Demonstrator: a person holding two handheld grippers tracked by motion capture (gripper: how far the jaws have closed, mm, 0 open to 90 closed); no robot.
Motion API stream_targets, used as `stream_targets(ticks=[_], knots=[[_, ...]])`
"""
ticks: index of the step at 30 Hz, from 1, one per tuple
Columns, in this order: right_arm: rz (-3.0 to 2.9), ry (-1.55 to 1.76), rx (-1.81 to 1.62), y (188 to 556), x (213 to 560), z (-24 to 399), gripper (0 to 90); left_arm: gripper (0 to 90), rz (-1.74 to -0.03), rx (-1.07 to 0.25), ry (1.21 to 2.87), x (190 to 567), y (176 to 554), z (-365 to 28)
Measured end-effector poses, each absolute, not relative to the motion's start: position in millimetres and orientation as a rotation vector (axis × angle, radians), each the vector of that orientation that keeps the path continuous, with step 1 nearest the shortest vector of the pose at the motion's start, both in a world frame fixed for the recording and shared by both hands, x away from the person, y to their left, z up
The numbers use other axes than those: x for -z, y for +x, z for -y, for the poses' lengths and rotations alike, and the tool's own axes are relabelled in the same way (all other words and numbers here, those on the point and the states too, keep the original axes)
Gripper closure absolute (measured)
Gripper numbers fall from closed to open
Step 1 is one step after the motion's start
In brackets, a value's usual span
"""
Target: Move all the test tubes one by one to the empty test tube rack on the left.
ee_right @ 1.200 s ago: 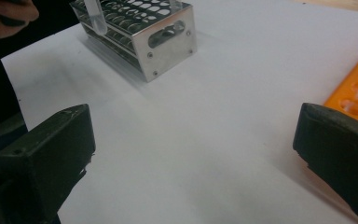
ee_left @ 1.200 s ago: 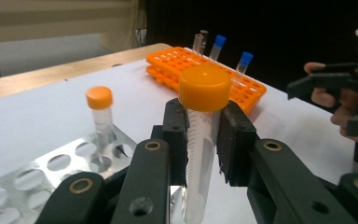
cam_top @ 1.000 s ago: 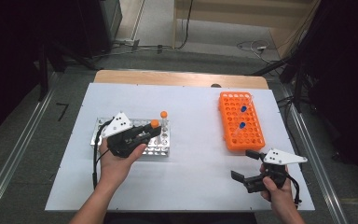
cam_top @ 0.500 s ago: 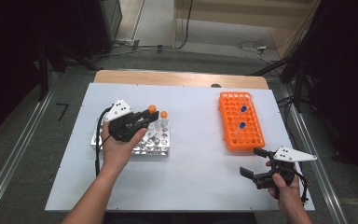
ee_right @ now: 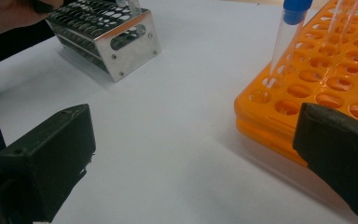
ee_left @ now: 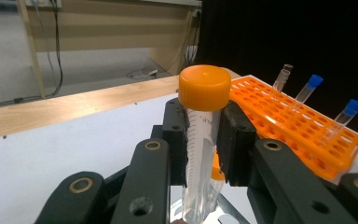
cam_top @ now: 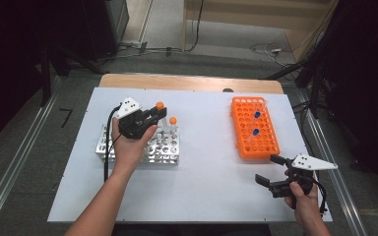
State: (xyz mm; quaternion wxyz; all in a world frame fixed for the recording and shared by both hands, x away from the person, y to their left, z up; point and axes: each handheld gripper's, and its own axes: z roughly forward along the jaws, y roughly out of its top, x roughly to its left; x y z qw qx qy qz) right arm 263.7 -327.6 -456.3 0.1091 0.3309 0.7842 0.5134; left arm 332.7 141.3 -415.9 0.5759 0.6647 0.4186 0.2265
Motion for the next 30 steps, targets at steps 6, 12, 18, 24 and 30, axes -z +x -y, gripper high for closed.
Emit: stream_targets(ticks=[6,12,18,24,30], knots=[[-2.301,0.977,-1.508,263.5,456.1,327.6,0.0,75.5,-0.983,-0.546,1.576,420.1,336.0,-135.6],[-2.306,0.966,-1.507,263.8,456.2,327.0,0.0,75.4,-1.009,-0.566,1.601,426.4,336.1,-134.4],[-2.304,0.972,-1.503,263.8,456.3,326.3,0.0,75.1,-1.017,-0.556,1.648,431.2,335.8,-133.3],[-2.305,0.982,-1.506,263.3,456.1,325.3,0.0,72.4,-1.068,-0.501,1.705,435.1,338.7,-132.6],[-2.298,0.986,-1.52,264.5,456.6,326.3,0.0,55.6,-1.069,-0.489,1.708,433.2,336.2,-134.9]])
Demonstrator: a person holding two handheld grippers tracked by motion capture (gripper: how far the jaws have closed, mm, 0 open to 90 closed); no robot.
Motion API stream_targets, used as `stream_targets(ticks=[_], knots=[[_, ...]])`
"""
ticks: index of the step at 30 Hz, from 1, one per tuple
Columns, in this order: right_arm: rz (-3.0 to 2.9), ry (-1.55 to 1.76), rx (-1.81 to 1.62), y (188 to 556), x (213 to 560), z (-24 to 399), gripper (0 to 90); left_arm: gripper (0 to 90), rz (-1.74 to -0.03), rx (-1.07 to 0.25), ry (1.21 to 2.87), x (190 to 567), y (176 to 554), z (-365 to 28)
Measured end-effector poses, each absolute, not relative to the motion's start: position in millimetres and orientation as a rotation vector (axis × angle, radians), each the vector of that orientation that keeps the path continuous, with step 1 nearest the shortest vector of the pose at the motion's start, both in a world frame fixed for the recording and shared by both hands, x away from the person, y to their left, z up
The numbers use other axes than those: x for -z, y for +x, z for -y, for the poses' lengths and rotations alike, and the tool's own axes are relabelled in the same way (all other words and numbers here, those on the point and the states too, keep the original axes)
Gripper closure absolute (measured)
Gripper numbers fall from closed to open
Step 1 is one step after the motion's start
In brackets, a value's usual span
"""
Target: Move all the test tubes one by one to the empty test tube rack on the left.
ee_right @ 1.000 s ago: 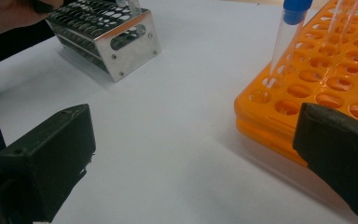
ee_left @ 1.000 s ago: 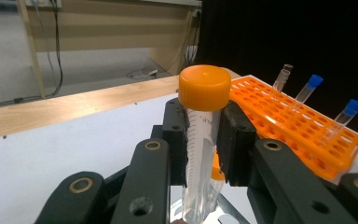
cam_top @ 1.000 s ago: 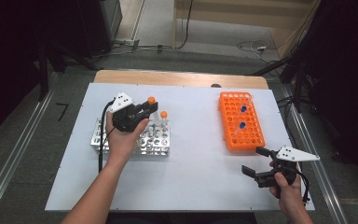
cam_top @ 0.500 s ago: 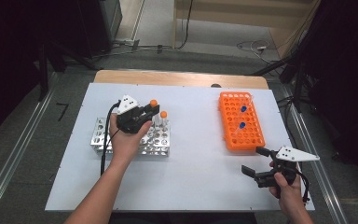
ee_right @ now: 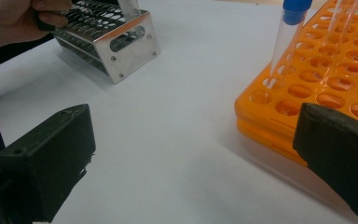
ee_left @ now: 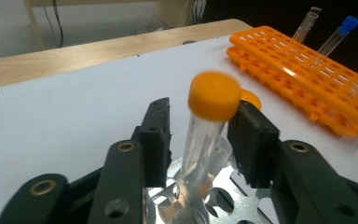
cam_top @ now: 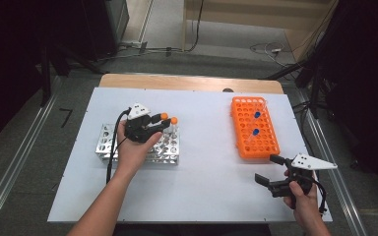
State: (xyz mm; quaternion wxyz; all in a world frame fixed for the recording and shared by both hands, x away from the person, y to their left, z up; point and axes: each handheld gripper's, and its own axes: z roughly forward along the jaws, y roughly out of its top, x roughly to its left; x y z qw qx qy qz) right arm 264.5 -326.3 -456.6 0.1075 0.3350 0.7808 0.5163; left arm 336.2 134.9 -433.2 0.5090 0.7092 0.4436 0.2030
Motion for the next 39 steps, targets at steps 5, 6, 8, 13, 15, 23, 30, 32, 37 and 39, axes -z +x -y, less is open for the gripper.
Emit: stream_targets(ticks=[5,6,8,13,15,23,30,32,37,39], knots=[[-2.279,1.001,-1.524,264.6,456.2,328.2,0.0,34.3,-1.059,-0.435,1.663,429.4,328.8,-139.8],[-2.274,1.001,-1.523,264.5,456.0,328.4,0.0,29.2,-1.055,-0.427,1.654,428.8,326.5,-140.1],[-2.268,1.008,-1.525,264.2,455.7,329.1,0.0,17.6,-1.039,-0.41,1.651,426.4,320.9,-140.3],[-2.246,1.028,-1.528,265.6,456.0,330.1,0.0,1.1,-0.986,-0.392,1.636,419.4,300.7,-140.8],[-2.245,1.025,-1.53,266.6,456.2,330.1,0.0,0.0,-0.968,-0.39,1.631,416.8,292.1,-141.7],[-2.216,1.057,-1.479,276.4,456.0,323.2,4.3,0.0,-0.912,-0.377,1.603,413.6,259.6,-143.4],[-2.159,1.124,-1.464,295.3,455.0,316.5,19.4,0.0,-0.897,-0.373,1.594,427.3,233.0,-146.5],[-2.157,1.14,-1.445,301.7,455.8,312.8,22.1,0.0,-0.9,-0.368,1.583,432.4,228.1,-148.7],[-2.166,1.176,-1.372,322.6,456.4,298.9,27.8,0.0,-0.918,-0.367,1.583,440.3,221.2,-153.9],[-2.17,1.18,-1.346,327.4,457.2,295.8,31.4,0.0,-0.922,-0.367,1.586,443.1,219.6,-154.0]])
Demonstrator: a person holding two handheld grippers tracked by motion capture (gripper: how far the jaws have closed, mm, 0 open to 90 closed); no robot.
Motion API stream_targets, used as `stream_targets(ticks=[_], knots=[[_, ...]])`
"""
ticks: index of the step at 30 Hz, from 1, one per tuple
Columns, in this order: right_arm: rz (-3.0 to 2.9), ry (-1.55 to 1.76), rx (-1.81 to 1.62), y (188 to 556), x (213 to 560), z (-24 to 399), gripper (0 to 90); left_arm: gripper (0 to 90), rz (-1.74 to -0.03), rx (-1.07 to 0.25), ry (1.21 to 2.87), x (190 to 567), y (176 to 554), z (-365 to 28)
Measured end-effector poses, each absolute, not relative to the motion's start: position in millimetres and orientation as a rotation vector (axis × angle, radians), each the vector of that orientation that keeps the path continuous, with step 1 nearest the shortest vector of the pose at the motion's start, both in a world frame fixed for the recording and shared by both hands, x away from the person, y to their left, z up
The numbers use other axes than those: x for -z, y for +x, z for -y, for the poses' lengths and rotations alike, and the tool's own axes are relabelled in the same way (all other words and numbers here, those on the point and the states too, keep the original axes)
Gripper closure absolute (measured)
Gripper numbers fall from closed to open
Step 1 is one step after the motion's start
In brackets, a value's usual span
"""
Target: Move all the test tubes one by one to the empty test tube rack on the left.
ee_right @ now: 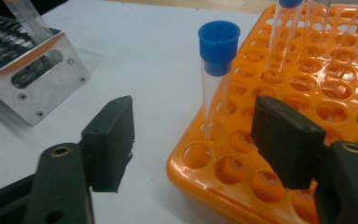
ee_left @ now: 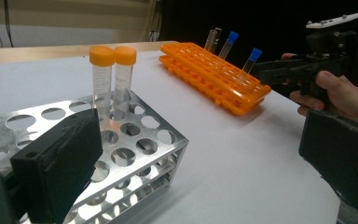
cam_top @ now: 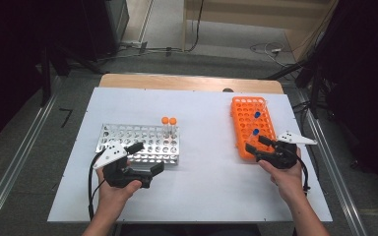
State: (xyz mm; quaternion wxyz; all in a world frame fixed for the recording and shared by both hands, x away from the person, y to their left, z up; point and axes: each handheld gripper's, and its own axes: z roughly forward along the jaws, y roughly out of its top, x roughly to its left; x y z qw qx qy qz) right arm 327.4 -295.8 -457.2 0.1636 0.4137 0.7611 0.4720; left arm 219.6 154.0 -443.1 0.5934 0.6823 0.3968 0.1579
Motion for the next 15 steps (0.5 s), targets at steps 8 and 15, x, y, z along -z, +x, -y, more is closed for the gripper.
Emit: stream_targets(ticks=[8,15], knots=[[-2.122,1.24,-1.343,339.3,468.8,292.7,45.3,0.0,-0.939,-0.364,1.608,451.4,220.6,-153.8],[-2.117,1.204,-1.303,343.1,475.5,279.5,57.8,0.0,-0.933,-0.371,1.633,455.2,218.0,-151.7]])
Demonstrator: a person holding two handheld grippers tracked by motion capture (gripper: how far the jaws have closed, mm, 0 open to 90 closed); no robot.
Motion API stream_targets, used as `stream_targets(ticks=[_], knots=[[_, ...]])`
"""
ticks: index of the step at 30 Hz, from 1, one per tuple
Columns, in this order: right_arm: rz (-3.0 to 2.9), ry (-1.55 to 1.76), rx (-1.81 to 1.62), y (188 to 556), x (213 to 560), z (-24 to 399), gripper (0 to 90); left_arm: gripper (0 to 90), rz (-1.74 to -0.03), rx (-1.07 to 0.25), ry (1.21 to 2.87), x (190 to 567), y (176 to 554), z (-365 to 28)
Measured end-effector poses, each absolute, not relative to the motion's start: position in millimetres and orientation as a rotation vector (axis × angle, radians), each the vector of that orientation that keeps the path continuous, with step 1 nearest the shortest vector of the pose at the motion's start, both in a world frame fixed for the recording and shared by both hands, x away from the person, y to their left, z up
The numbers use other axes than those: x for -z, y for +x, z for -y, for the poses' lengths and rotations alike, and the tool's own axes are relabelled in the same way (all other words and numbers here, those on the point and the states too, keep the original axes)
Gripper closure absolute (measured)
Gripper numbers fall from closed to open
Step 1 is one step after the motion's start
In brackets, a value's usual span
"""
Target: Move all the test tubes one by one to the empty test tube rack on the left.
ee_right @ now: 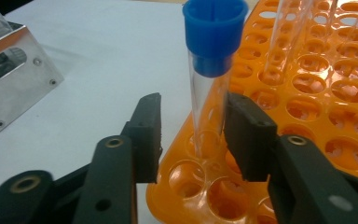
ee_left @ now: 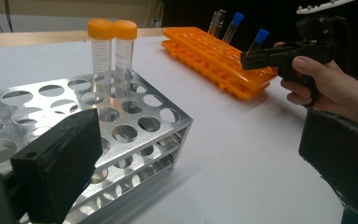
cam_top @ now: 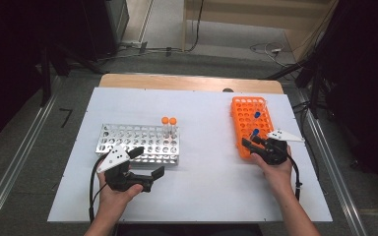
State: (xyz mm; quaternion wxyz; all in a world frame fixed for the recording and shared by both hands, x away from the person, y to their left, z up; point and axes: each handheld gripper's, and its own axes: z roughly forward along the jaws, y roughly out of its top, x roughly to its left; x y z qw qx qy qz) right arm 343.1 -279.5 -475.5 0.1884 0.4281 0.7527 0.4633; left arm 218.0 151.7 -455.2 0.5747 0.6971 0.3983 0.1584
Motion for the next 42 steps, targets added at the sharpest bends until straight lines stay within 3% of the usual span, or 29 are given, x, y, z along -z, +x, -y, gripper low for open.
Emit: stream_targets(ticks=[8,24,42], knots=[[-2.096,1.203,-1.227,343.5,479.7,273.4,74.5,0.0,-0.938,-0.368,1.64,457.1,218.7,-150.0],[-2.05,1.101,-1.299,323.3,453.6,277.5,75.1,0.0,-0.908,-0.371,1.666,455.7,219.1,-139.4],[-2.316,0.902,-1.466,290.9,445.2,237.6,75.1,1.0,-0.867,-0.347,1.685,451.3,219.6,-125.9]])
